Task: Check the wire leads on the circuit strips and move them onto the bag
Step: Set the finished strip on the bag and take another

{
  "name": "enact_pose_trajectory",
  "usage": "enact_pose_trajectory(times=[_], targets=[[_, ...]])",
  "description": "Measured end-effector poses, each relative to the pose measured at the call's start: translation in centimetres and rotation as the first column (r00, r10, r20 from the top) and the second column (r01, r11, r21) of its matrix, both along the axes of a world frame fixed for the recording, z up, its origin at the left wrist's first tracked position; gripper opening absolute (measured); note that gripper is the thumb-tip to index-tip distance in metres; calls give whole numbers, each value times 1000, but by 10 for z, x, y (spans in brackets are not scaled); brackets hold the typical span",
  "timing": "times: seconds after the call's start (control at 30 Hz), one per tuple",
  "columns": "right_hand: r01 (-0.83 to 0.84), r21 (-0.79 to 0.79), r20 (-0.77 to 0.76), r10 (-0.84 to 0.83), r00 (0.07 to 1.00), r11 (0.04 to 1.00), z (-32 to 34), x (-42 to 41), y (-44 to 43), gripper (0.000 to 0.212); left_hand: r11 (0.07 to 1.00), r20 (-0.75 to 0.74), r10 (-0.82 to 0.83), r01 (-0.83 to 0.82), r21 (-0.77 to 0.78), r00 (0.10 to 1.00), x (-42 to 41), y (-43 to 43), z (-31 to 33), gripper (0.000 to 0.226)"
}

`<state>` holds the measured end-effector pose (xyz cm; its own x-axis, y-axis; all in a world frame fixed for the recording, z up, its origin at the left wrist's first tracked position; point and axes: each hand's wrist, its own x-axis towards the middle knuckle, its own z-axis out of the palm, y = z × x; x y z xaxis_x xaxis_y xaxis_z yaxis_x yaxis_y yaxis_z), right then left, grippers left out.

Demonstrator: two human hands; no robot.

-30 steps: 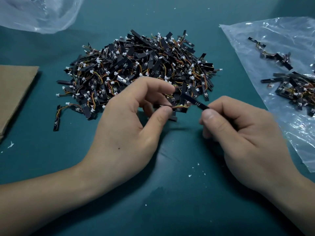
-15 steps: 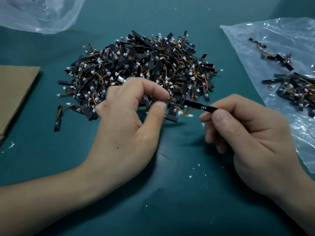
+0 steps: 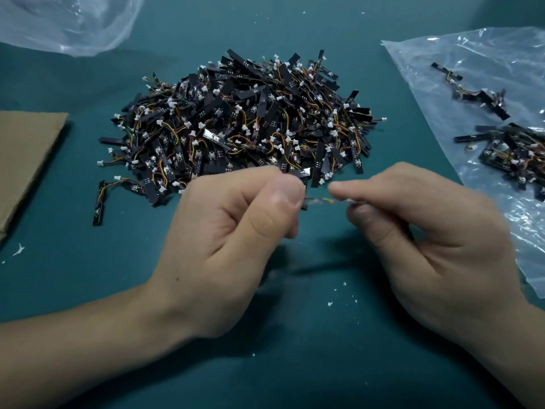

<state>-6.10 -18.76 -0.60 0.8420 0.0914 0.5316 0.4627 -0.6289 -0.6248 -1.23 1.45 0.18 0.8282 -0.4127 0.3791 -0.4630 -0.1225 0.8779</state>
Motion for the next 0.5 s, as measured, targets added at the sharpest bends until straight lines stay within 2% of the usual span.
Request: enact_pose_trajectory(times=[0.1,0.17,0.33,0.5], targets=[[-9,-81,38,12,999,997,2,0,1,21,999,-18,12,-11,35,1000,1,0,0,32],[-20,-40,-2,20,1000,999,4,-2,0,21,998,9,35,-35,53,999,0,-1,2,29],[-45,88,-217,63,974,995,5,-4,-1,23,987,56,49,-57,148,997,-3,-5,2,28],[-47,132,-236,77,969,990,6,-4,-1,25,984,15,-76,73,161,997,-4,-3,4,23]])
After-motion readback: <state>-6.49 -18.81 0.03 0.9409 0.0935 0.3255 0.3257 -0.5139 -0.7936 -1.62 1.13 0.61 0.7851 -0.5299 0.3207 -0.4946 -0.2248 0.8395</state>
